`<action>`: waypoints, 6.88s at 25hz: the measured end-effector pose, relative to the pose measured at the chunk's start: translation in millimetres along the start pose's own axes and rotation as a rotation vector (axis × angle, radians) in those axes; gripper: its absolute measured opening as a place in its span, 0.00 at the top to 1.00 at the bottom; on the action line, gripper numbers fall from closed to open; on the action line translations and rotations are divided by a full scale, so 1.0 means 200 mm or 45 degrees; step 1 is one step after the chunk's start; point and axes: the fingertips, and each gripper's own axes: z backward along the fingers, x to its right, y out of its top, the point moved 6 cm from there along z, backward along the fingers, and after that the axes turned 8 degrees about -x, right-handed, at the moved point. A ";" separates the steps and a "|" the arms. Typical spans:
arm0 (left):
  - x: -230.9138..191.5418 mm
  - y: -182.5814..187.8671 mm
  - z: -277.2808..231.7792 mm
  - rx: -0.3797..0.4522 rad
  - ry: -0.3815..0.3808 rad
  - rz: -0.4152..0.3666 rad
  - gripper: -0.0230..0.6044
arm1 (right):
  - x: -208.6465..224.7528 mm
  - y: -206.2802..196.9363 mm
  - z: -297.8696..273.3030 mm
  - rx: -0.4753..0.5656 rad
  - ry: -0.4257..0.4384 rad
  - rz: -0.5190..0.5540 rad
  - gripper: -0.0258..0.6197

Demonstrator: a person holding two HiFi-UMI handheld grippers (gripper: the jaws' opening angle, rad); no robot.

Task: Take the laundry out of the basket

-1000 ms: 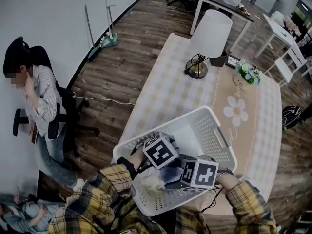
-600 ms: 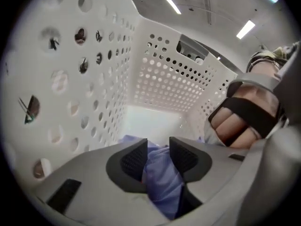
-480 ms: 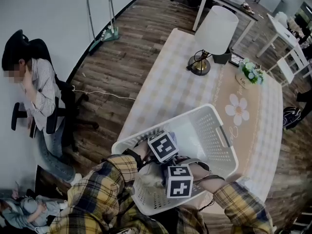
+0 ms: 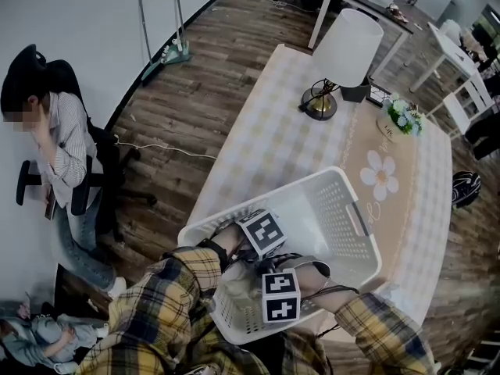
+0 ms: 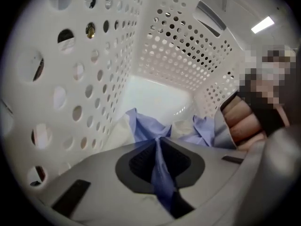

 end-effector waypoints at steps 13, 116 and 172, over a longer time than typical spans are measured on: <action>0.05 0.07 0.15 0.064 0.003 -0.001 0.88 | 0.04 -0.04 0.23 0.033 -0.086 -0.048 0.81; 1.69 0.82 -0.06 0.858 0.283 0.265 0.82 | -1.19 -1.76 0.61 0.620 -0.448 -1.001 0.76; 2.02 0.56 0.99 1.650 0.433 0.003 0.93 | -1.16 -1.28 1.65 1.609 -0.897 -0.989 0.96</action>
